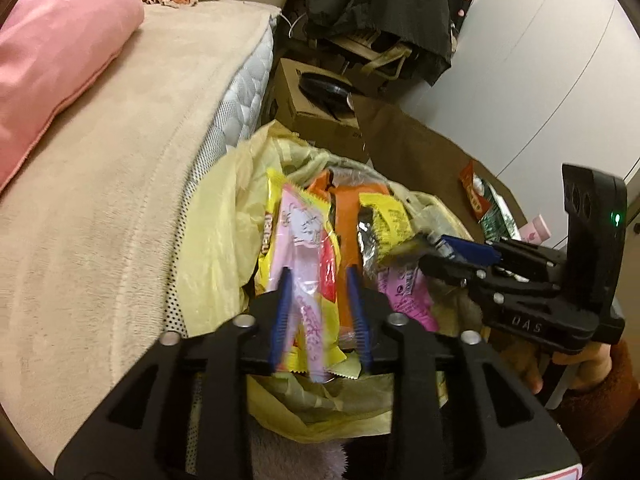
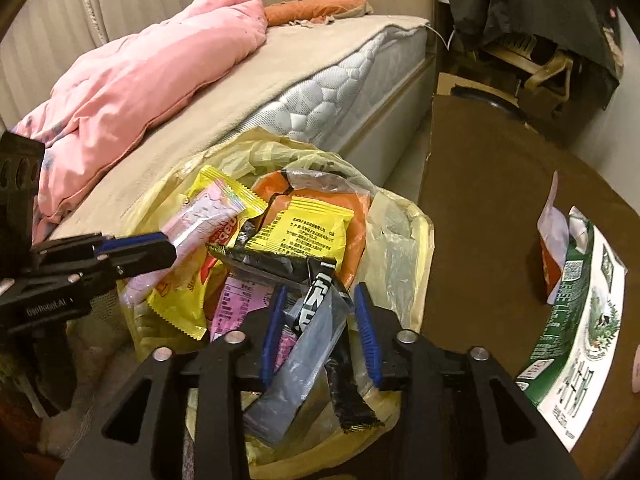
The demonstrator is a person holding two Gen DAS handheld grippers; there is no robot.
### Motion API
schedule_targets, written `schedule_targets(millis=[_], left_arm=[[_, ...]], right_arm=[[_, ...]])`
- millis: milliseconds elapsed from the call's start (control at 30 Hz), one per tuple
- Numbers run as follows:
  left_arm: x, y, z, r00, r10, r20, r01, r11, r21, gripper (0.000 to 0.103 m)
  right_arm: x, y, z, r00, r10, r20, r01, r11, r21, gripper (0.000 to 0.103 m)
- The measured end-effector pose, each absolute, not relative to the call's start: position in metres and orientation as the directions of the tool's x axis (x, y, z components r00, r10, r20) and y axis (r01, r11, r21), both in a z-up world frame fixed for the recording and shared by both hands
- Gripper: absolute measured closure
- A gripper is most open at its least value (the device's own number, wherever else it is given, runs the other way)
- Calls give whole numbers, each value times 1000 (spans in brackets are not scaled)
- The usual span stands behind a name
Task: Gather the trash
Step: 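Open both grippers to drop the wrappers into the yellow bag and lift away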
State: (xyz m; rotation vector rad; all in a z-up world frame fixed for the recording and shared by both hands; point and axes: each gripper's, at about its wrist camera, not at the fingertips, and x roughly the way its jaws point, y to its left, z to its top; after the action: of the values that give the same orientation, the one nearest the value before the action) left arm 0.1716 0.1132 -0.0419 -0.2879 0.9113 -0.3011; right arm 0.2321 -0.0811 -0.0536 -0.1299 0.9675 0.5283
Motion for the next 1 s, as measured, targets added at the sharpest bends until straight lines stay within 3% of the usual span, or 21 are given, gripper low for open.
schedule_targets(millis=[167,567,767,1000], left_arm=[[164,112,-27,604,-363,-709,130,923,-362,67],[151,79,2,659,-302,-689,121,947,-299,66],[146,48,12,672,-302,-677,153,950,-271,66],[140,0,9,671,-322,-668,227,947,-229,66]], right_arm=[[226,-83,-41,487,358,-797,-485,870,95,47],[209,-156,1,618,277,-735,-346,936,63,46],[199,-206,8,684,193,-703,-262,965,11,40],[199,-242,-10,640,185,-746,-217,975,56,40]])
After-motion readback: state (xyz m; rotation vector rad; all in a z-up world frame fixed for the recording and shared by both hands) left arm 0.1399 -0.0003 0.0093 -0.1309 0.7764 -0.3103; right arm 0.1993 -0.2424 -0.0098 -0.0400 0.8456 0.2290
